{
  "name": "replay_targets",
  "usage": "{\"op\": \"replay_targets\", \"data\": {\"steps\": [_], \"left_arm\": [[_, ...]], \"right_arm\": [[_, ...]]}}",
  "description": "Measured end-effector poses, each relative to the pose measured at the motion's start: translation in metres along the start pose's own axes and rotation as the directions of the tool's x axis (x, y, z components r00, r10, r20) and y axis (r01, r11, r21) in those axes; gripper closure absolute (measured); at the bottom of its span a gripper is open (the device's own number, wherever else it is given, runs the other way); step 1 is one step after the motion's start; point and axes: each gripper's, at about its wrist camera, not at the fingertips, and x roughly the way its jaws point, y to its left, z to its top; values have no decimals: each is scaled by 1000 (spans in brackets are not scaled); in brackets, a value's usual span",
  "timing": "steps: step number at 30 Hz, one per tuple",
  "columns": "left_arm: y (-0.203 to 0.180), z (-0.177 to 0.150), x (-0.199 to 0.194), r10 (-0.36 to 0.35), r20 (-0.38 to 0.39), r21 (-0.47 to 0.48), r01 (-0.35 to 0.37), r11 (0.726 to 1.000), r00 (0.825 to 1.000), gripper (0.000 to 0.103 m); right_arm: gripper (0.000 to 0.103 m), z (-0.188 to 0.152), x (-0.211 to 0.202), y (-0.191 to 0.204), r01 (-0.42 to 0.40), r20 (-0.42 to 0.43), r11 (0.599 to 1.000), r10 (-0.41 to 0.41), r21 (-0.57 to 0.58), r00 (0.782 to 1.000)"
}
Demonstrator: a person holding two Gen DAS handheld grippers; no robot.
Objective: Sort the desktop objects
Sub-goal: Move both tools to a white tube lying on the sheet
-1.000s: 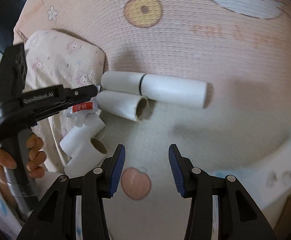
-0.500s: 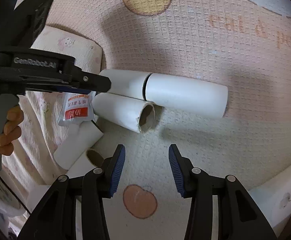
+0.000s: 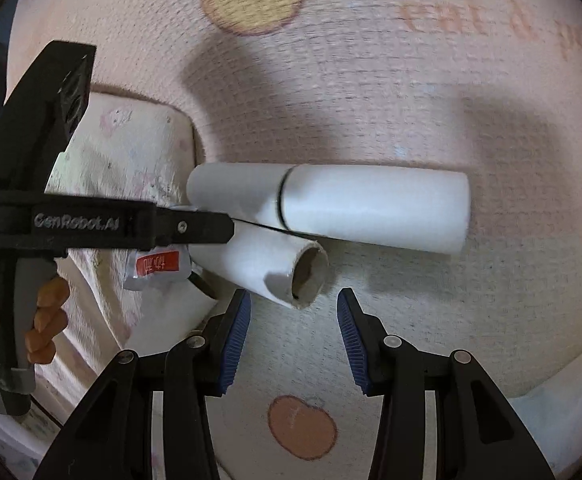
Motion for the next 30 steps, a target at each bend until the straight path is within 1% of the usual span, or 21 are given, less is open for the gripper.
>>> {"op": "replay_targets", "data": {"steps": [3, 4, 7, 9, 11, 12, 15, 18, 23, 24, 25, 26, 27, 29, 30], "left_arm": [[-14, -3, 2, 13, -9, 29, -13, 1000, 1000, 52], [-18, -5, 3, 3, -14, 35, -3, 999, 1000, 52], [-28, -11, 5, -56, -34, 31, 57, 998, 998, 51], [-35, -16, 7, -46, -41, 34, 47, 998, 998, 51], [-41, -21, 8, -23, -35, 50, 25, 998, 999, 51], [-43, -24, 8, -25, -32, 51, 26, 998, 999, 51], [-46, -35, 8, -81, -32, 23, 82, 996, 996, 52], [-43, -53, 5, -123, -14, -2, 123, 992, 992, 52], [-52, -75, -1, -153, 23, -22, 154, 988, 988, 52], [-57, -71, -2, -160, 29, -23, 160, 987, 987, 52], [-61, -75, -3, -169, 32, -22, 170, 985, 985, 52], [-65, -65, -1, -175, 33, -23, 176, 984, 984, 52], [-77, -74, -1, -184, 36, -28, 185, 982, 982, 52], [-87, -85, -1, -204, 46, -32, 206, 978, 978, 52], [-82, -92, 1, -213, 53, -32, 215, 976, 976, 52]], "right_arm": [[61, -5, -2, -9, -33, -16, 998, 33, 44, 999], [61, -7, -5, -13, -29, -14, 998, 30, 50, 999], [61, -11, -11, -20, -18, -15, 998, 19, 58, 1000], [61, -15, -14, -26, -33, -21, 997, 35, 72, 999], [61, -12, -11, -27, -24, -20, 997, 26, 68, 999], [61, -14, -12, -28, -24, -22, 997, 26, 69, 999], [61, -17, -10, -31, -21, -36, 996, 24, 83, 999], [61, -23, -15, -28, 8, -35, 998, -5, 64, 999], [61, -40, -28, -19, 22, -28, 999, -21, 41, 999], [61, -46, -34, -19, 26, -16, 999, -25, 42, 1000], [61, -50, -39, -19, 32, -9, 999, -31, 43, 999], [61, -54, -44, -19, 43, -8, 998, -43, 45, 999], [61, -57, -45, -18, 51, -9, 998, -51, 45, 999], [61, -67, -52, -19, 70, -9, 996, -69, 47, 998], [61, -70, -52, -18, 76, -8, 996, -76, 48, 997]]}}
